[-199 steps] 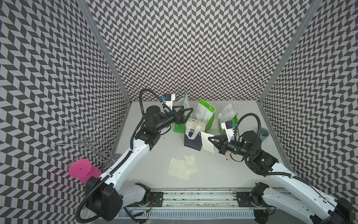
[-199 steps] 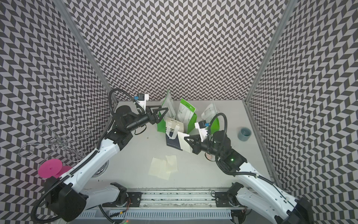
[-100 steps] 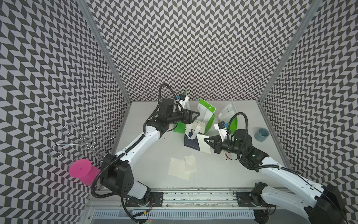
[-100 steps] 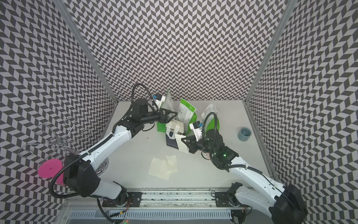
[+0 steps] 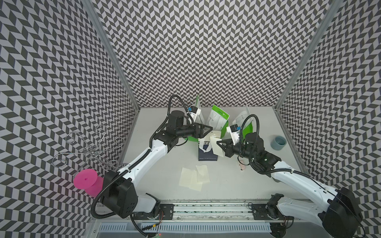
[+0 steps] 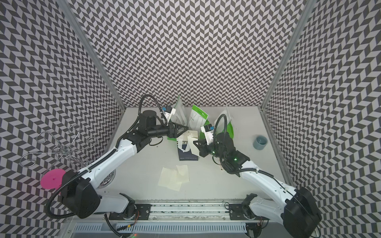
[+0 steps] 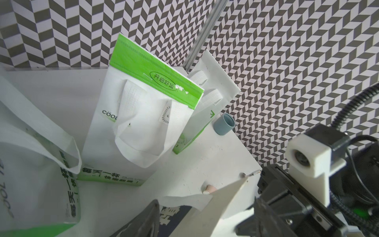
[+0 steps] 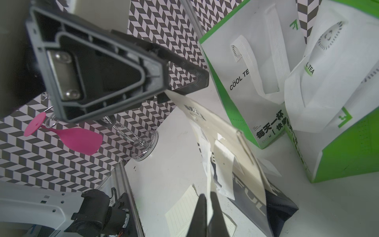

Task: Staple the receipts to the bags
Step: Adjust the takeout bag at the center of the board, then hold the receipt from the takeout bag.

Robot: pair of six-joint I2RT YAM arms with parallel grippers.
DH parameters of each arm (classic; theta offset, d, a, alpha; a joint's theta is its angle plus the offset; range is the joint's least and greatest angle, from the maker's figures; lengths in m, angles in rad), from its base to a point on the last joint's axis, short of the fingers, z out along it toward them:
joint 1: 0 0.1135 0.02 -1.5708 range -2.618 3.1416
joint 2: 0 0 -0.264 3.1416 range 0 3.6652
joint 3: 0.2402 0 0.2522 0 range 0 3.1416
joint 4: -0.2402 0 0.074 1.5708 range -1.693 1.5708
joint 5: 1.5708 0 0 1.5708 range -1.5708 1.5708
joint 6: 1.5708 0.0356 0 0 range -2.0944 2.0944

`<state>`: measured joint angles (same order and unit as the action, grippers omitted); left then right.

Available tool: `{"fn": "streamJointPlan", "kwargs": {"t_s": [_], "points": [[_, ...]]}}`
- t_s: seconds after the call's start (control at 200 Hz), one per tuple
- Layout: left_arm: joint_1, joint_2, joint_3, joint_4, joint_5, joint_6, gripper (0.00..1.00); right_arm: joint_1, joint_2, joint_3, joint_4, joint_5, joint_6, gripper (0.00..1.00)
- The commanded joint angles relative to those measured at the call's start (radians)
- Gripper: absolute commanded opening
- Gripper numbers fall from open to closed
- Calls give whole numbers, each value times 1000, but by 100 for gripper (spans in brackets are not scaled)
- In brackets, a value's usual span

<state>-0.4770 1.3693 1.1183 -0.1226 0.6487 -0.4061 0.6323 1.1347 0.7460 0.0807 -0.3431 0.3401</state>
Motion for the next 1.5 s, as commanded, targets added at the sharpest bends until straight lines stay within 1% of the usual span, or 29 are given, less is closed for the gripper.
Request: {"fn": "streamJointPlan", "kwargs": {"t_s": [0.0, 0.095, 0.205, 0.295, 0.33, 0.476, 0.606, 0.726, 0.841, 0.986, 1.187, 1.362, 1.497], "points": [[1, -42, -52, 86, 62, -73, 73, -8, 10, 40, 40, 18, -29, 0], [18, -57, -60, 71, 44, -66, 73, -9, 16, 51, 38, -5, -39, 0], [62, -63, -25, 34, 35, -41, 76, -9, 16, 65, 10, -52, -62, 0], [69, -69, 37, -31, 8, 7, 77, -8, 8, 60, -5, -92, -75, 0], [69, -79, 52, -44, -2, 46, 77, -7, 3, 58, -7, -108, -76, 0], [72, -122, 31, -43, -14, 123, 77, -3, -22, 36, 31, -201, -82, 0], [77, -119, -22, -13, 38, 154, 74, 0, -13, 35, 93, -269, -77, 0], [77, -129, -53, 22, 82, 166, 74, 0, 20, 67, 108, -295, -87, 0], [77, -151, -62, 36, 98, 190, 74, 0, 52, 91, 117, -289, -91, 0], [78, -135, -34, -31, 86, 240, 74, 6, 94, 114, 140, -321, -92, 0], [81, -142, -65, -16, 111, 271, 73, 8, 145, 141, 173, -320, -76, 0], [83, -132, -58, -41, 114, 311, 65, 9, 173, 158, 193, -307, -68, 0], [85, -120, -55, -64, 92, 336, 63, 7, 193, 169, 194, -294, -68, 0]]}}
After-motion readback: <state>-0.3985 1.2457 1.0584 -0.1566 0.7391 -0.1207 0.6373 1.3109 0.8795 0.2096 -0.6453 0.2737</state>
